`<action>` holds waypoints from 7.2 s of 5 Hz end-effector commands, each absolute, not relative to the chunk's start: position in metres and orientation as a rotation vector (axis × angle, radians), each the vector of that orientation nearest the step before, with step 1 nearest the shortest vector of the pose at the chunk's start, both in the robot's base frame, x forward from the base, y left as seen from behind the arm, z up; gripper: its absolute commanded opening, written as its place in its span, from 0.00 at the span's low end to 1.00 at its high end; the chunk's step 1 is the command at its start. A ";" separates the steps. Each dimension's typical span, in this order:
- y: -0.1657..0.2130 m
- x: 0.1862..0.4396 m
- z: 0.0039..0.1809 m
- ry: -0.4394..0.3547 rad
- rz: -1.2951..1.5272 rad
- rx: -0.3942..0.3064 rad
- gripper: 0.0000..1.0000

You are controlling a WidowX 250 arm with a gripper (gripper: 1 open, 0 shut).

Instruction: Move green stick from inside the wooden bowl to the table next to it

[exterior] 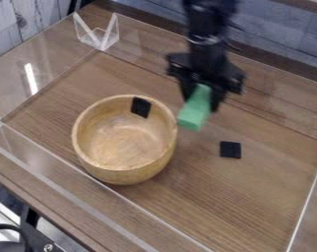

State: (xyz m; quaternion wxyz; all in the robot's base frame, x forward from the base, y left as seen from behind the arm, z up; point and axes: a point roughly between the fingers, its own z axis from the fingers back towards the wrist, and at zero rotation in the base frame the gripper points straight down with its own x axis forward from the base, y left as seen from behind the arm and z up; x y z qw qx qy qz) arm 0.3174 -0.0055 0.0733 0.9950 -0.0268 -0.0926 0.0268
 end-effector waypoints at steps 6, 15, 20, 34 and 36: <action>-0.088 0.288 0.073 -0.228 -0.138 -0.123 0.00; -0.079 0.241 0.039 0.027 -0.124 -0.195 0.00; -0.074 0.234 0.037 0.075 -0.110 -0.204 0.00; -0.060 0.240 0.100 -0.086 -0.117 -0.220 1.00; -0.046 0.252 0.124 -0.146 -0.085 -0.232 0.00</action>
